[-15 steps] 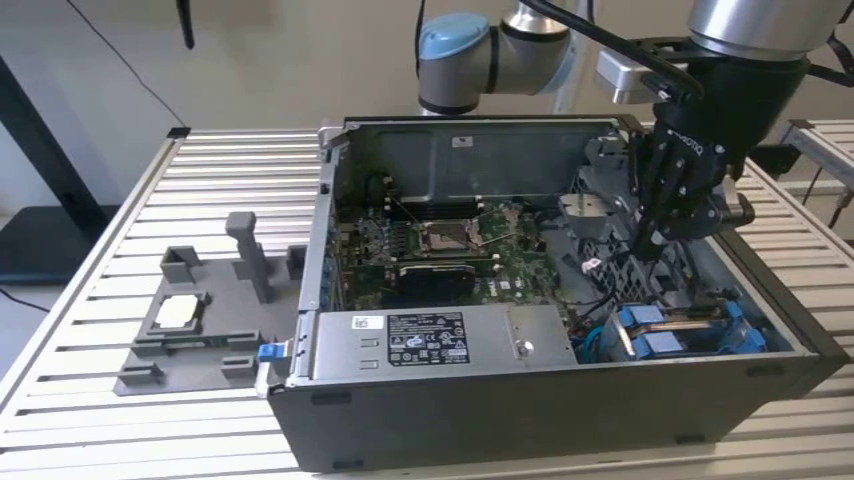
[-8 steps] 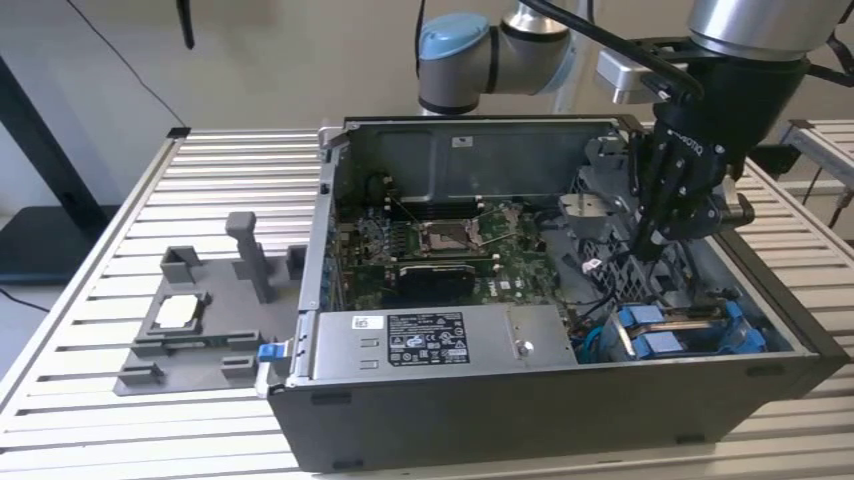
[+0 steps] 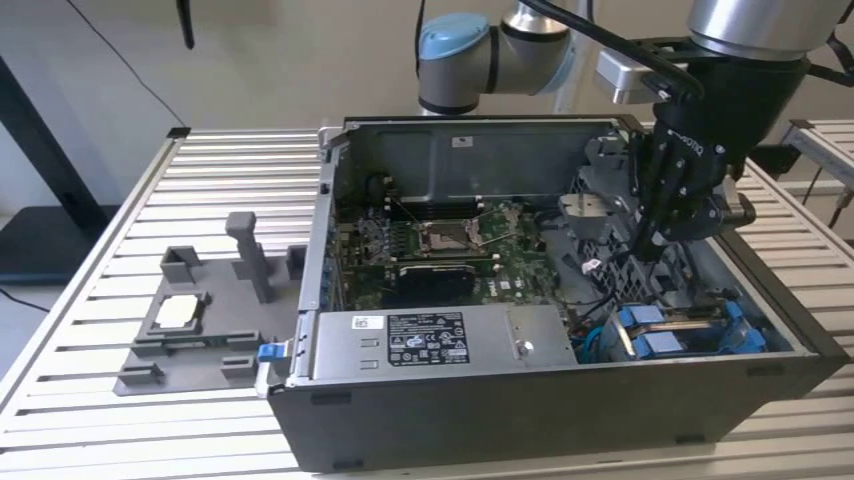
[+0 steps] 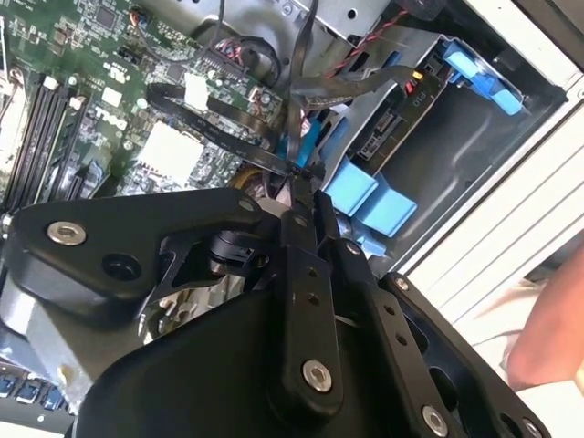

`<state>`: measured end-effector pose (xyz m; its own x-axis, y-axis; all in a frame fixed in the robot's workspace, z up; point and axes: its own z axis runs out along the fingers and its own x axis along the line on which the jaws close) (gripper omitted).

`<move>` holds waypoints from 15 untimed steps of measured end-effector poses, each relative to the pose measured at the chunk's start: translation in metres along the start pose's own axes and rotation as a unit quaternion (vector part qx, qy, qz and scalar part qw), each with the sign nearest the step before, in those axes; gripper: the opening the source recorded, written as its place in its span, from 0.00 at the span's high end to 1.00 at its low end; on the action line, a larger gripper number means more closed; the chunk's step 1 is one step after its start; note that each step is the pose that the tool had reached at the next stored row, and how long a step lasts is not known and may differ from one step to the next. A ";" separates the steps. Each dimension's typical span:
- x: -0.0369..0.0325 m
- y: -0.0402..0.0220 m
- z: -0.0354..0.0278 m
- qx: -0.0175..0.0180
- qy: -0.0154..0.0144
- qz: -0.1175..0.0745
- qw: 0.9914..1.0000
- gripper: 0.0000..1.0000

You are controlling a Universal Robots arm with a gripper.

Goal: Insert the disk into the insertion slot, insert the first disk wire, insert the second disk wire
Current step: 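Insert the second disk wire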

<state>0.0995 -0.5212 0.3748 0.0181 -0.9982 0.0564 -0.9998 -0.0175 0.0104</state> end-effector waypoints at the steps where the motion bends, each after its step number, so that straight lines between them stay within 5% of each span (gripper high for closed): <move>1: -0.0001 0.0002 0.0000 0.000 0.003 0.000 1.000 0.77; 5: -0.0055 0.0022 0.0007 0.001 0.029 0.000 1.000 0.70; 7: -0.0084 0.0043 0.0014 0.003 0.037 0.001 0.999 0.70; 15: -0.0111 0.0066 0.0013 0.013 0.037 0.001 0.999 0.70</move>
<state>0.0927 -0.5103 0.3729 0.0150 -0.9915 0.1294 -0.9997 -0.0173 -0.0167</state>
